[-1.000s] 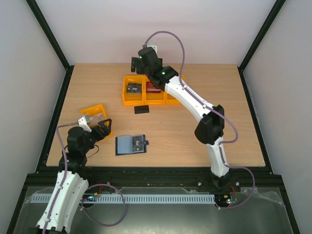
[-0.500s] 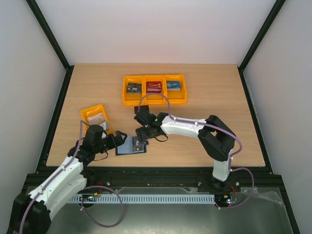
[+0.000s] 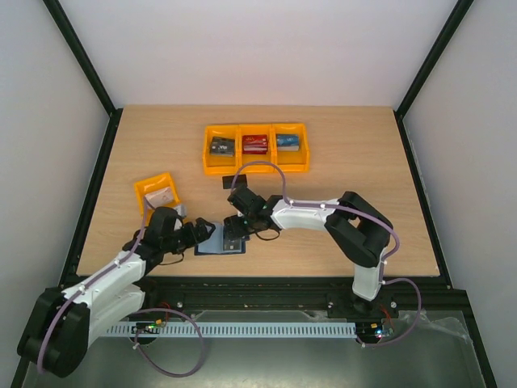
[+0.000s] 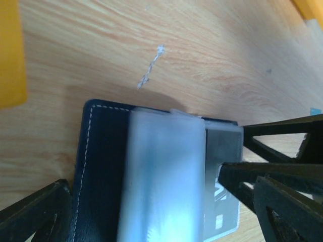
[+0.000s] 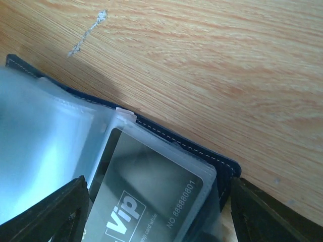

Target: Take the credit cards out of the card holder

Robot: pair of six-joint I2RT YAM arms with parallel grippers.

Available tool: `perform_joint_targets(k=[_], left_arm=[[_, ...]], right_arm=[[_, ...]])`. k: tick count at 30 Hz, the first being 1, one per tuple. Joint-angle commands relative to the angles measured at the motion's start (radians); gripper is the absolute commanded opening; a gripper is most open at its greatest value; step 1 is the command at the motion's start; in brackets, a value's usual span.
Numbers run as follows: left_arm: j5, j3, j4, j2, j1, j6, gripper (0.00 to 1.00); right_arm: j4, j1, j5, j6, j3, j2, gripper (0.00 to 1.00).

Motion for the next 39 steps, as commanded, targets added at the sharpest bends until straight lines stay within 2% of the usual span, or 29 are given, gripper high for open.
perform_joint_targets(k=[1, 4, 10, 17, 21, 24, 26, 33, 36, 39], left_arm=[[0.077, -0.049, 0.111, 0.058, 0.009, -0.017, 0.99], [0.122, -0.062, 0.190, 0.071, 0.014, -0.012, 0.94], [0.159, -0.078, 0.271, 0.081, 0.015, -0.011, 0.70], [0.158, -0.085, 0.288, 0.075, 0.022, -0.011, 0.28], [0.170, -0.082, 0.303, 0.061, 0.023, -0.003, 0.03], [0.176, -0.069, 0.333, 0.025, 0.026, 0.013, 0.02], [0.205, -0.059, 0.409, -0.012, 0.030, 0.051, 0.02], [0.538, 0.050, 0.679, -0.158, 0.099, 0.248, 0.02], [0.638, 0.093, 0.758, -0.189, 0.133, 0.248, 0.02], [0.739, 0.142, 0.784, -0.216, 0.135, 0.266, 0.02]], right_arm=[[0.033, 0.003, -0.079, -0.003, -0.015, 0.053, 0.73], [0.059, 0.002, -0.107, -0.005, -0.014, 0.057, 0.68], [0.077, -0.008, -0.104, -0.004, -0.013, 0.048, 0.58], [0.104, -0.025, -0.133, -0.004, -0.020, 0.033, 0.51], [0.125, -0.047, -0.164, -0.001, -0.040, 0.010, 0.51], [0.205, -0.102, -0.240, 0.004, -0.112, -0.057, 0.53], [0.293, -0.153, -0.308, 0.002, -0.190, -0.137, 0.58], [0.583, -0.273, -0.568, -0.079, -0.394, -0.477, 0.97], [0.663, -0.286, -0.590, -0.103, -0.428, -0.578, 0.99], [0.669, -0.285, -0.607, -0.131, -0.407, -0.626, 0.99]])
